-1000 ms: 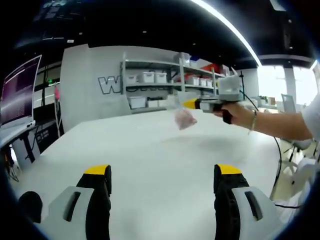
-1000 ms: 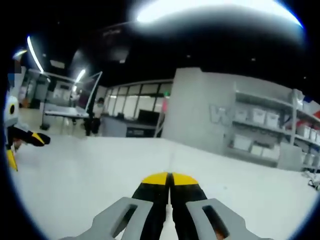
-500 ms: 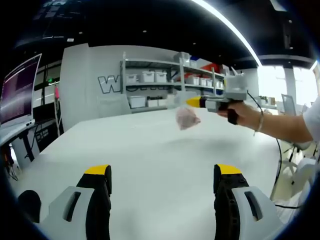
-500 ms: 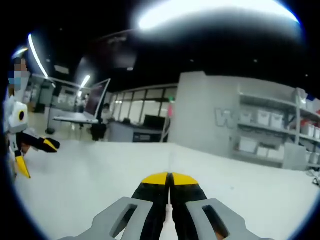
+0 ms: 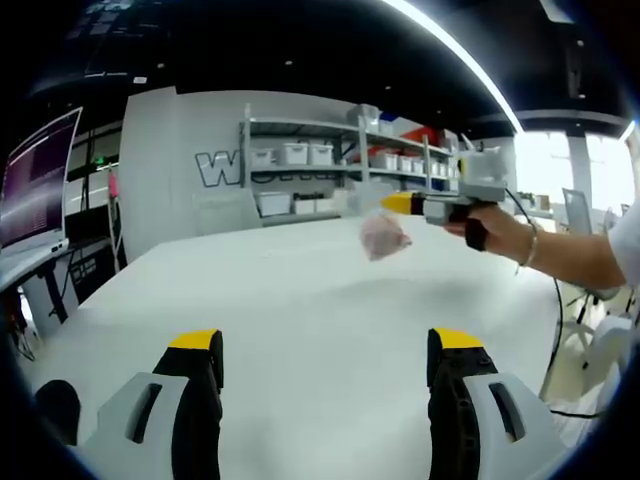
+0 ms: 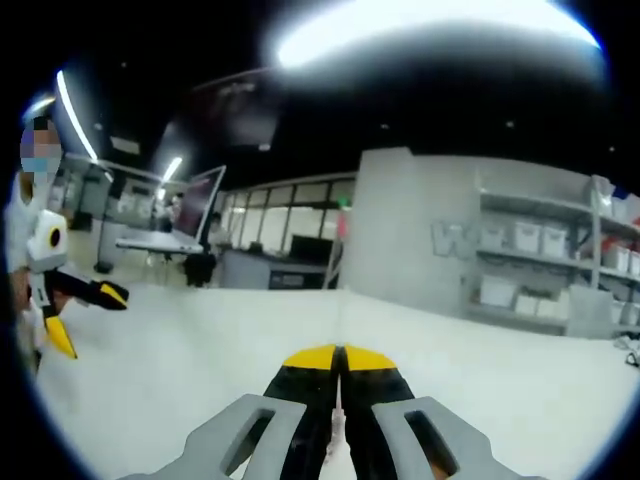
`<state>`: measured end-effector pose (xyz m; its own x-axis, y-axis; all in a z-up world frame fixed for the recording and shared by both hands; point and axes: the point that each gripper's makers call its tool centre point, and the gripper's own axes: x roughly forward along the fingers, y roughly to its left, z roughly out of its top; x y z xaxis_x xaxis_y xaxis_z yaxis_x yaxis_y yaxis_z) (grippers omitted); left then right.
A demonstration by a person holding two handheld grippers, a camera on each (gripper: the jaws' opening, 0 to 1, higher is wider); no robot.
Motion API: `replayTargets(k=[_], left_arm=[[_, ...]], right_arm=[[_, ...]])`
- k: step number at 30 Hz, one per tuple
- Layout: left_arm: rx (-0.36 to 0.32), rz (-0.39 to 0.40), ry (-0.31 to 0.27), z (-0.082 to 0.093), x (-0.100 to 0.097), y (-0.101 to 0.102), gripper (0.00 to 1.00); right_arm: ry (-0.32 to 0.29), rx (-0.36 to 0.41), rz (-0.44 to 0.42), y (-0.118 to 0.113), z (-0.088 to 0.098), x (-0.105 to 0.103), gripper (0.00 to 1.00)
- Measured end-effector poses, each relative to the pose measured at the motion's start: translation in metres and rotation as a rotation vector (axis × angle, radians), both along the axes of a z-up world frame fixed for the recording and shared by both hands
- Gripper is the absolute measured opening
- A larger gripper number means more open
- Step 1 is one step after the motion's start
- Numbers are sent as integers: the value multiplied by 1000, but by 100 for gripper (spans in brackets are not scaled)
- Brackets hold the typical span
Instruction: Open the resealable bag by pulling the two sides of the seal apart until the entire bag opening is separated and visibly accessible.
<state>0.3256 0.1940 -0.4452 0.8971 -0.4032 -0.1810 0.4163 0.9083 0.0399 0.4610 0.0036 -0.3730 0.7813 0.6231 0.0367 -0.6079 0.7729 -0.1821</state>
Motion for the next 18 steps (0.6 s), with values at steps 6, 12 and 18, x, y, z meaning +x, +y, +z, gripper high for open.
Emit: replayTargets(k=[6, 12, 18], left_arm=[[-1, -4, -4, 1, -1, -3, 82], [2, -4, -3, 1, -2, -3, 82], [1, -13, -6, 2, -3, -6, 82]], right_arm=[[-6, 10, 12, 0, 2, -15, 0], [-12, 24, 23, -1, 3, -28, 0], [-11, 32, 30, -1, 3, -36, 0]])
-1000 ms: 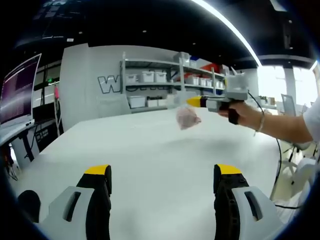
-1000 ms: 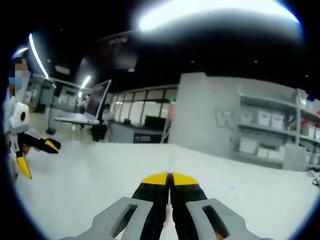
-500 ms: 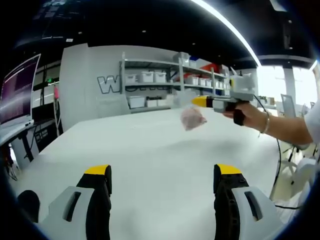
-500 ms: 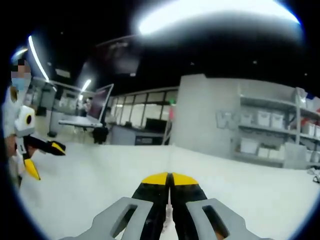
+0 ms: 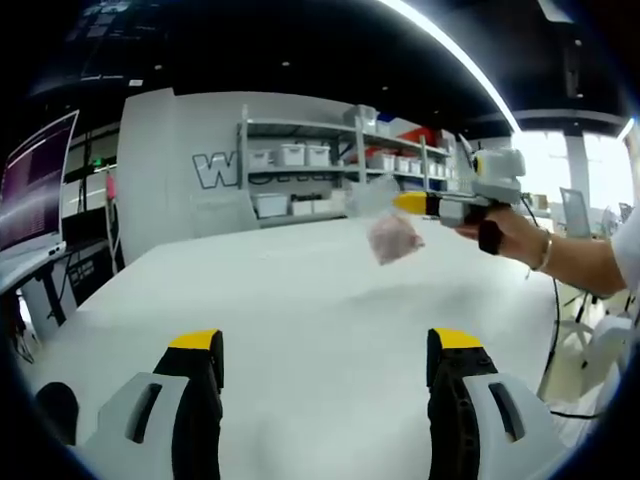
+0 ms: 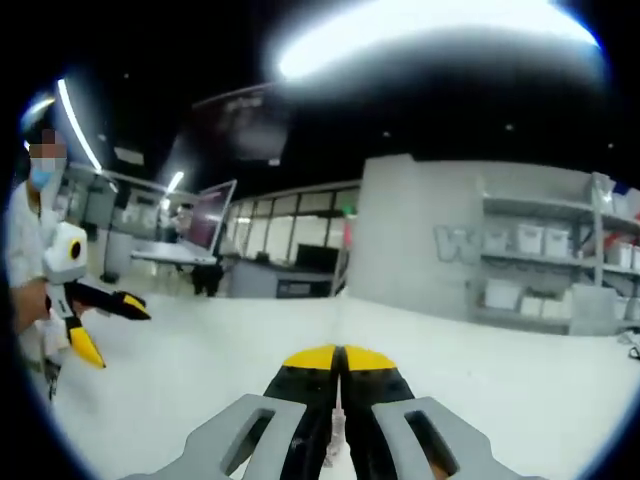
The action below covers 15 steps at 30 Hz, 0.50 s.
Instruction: Open the resealable bag by pulling the two sides of the seal apart until the entire bag opening is separated and visibly accessible.
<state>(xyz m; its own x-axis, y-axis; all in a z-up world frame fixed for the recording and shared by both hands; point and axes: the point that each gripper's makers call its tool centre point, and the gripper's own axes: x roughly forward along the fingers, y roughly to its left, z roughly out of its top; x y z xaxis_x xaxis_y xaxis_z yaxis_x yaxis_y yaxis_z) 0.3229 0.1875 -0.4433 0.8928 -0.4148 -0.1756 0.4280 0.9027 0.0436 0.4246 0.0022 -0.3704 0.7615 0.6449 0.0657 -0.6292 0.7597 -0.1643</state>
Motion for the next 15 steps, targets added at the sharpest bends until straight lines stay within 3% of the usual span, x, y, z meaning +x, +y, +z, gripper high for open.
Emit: replayTargets(k=[15], left_arm=[[-3, -3, -5, 1, -2, 0, 82]], right_arm=[[-4, 16, 14, 0, -2, -29, 0]])
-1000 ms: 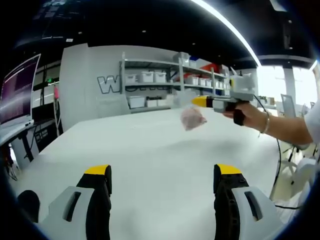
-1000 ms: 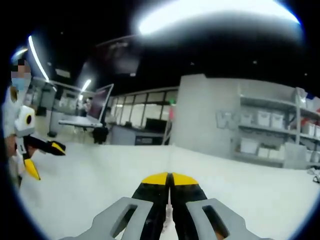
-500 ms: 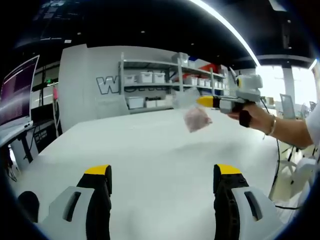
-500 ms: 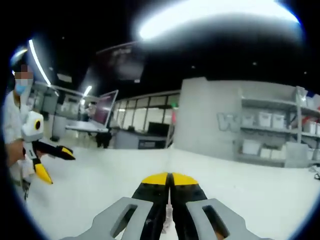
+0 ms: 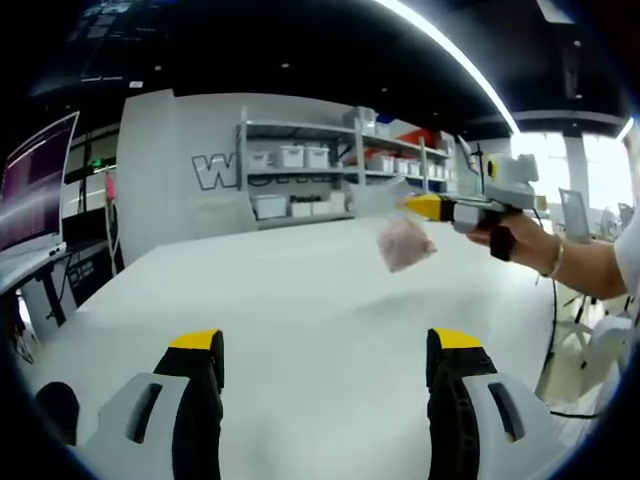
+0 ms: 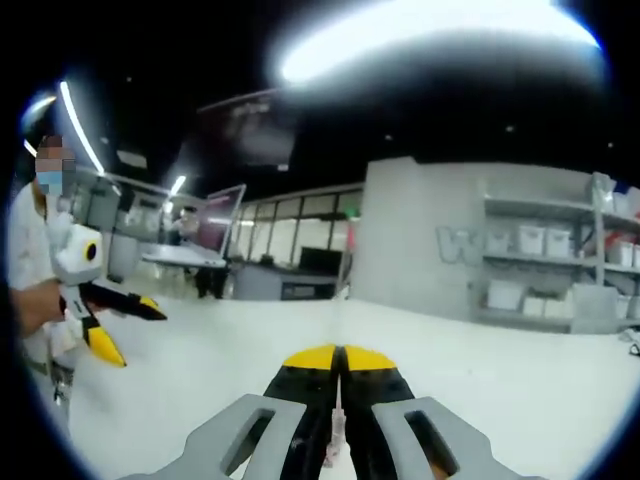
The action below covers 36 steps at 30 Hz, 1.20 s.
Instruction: Open the resealable bag by pulling the two sides of the seal apart until the entire bag opening is separated and visibly accessible.
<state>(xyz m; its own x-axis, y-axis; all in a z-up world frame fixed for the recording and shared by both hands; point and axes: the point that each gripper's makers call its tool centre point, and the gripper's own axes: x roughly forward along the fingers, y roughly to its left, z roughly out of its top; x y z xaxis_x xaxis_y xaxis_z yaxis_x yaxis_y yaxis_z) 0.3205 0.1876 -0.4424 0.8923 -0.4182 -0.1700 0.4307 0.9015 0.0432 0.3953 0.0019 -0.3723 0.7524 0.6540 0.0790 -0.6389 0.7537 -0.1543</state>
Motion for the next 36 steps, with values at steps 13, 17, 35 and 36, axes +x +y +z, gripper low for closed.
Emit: replayTargets(k=[13, 17, 35, 36], left_arm=[[9, -11, -6, 4, 0, -6, 81], [11, -16, -4, 4, -1, -8, 81], [26, -38, 6, 2, 1, -17, 80], [26, -38, 7, 2, 1, -17, 80]], right_arm=[[-10, 21, 7, -6, 3, -16, 0], [-13, 27, 12, -8, 3, -23, 0], [-11, 63, 19, -20, 2, -43, 0], [-10, 65, 21, -20, 3, -44, 0]])
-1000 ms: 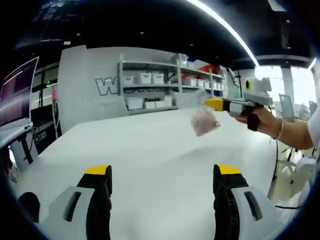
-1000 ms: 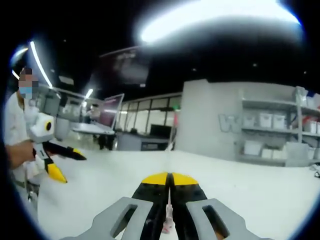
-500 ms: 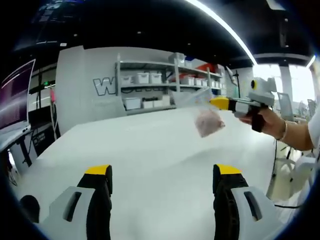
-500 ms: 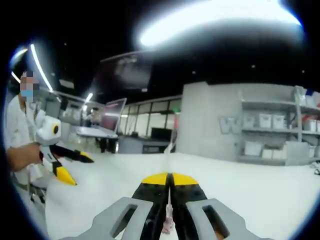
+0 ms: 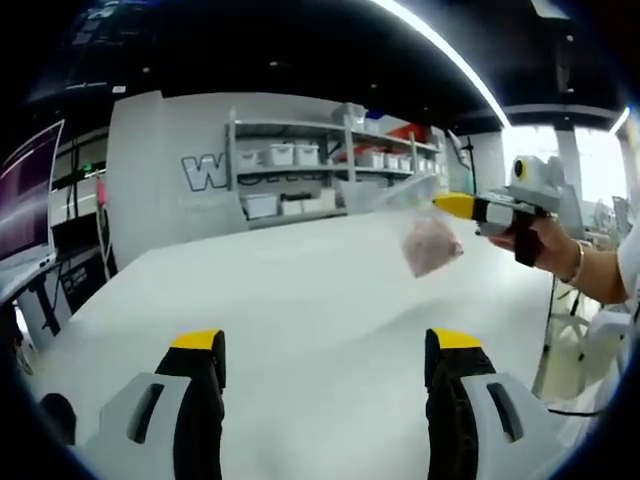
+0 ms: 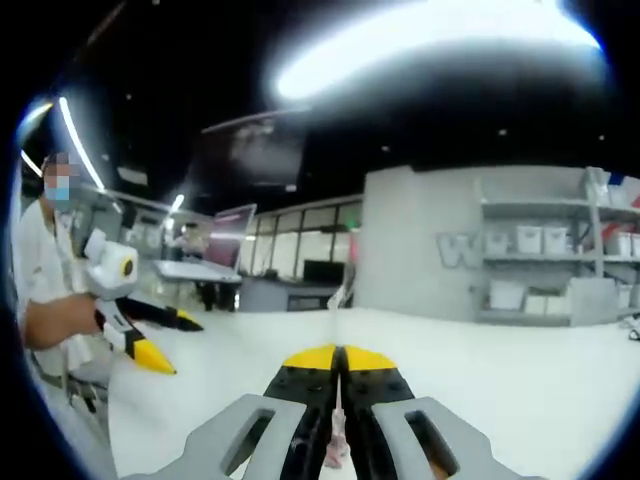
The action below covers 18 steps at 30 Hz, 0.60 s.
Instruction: Open the resealable bag by pulling the two sides of the seal apart until the entire bag opening is separated and visibly accessible.
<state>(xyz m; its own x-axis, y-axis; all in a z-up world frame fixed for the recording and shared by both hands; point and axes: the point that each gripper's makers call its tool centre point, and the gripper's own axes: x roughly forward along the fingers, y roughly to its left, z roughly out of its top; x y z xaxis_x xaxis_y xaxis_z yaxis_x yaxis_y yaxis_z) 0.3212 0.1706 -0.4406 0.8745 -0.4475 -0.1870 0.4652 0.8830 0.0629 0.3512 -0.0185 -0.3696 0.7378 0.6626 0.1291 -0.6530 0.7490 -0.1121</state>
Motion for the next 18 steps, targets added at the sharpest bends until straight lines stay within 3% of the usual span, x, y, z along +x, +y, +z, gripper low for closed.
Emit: replayTargets(k=[18], left_arm=[[-5, -3, -5, 0, -3, -3, 79]], right_arm=[[28, 11, 38, 4, -13, -35, 0]])
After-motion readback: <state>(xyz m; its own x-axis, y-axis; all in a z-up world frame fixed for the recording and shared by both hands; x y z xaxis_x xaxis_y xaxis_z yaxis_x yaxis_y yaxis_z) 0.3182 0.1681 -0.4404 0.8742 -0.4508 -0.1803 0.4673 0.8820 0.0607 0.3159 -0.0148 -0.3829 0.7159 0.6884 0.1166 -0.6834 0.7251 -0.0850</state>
